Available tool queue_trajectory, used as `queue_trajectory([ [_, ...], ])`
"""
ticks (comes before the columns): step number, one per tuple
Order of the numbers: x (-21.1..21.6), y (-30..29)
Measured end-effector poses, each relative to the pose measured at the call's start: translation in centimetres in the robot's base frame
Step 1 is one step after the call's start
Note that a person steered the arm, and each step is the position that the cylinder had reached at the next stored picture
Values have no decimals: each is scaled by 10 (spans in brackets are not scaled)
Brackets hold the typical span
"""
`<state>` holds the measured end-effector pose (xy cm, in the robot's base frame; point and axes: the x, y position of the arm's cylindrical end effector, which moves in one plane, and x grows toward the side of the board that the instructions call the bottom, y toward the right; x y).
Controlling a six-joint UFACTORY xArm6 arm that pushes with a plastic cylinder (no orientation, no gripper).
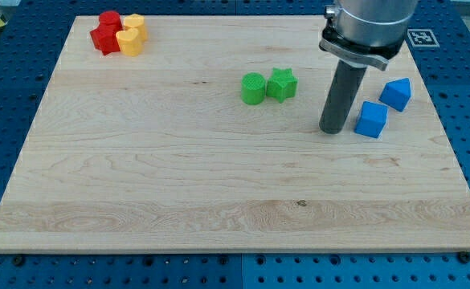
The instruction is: Move the blue cube below the blue triangle
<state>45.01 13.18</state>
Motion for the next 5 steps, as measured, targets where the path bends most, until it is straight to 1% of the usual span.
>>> queue_trajectory([
  [1, 0, 34],
  [2, 0, 48],
  [3, 2, 50],
  [4, 22, 56],
  [5, 2, 75],
])
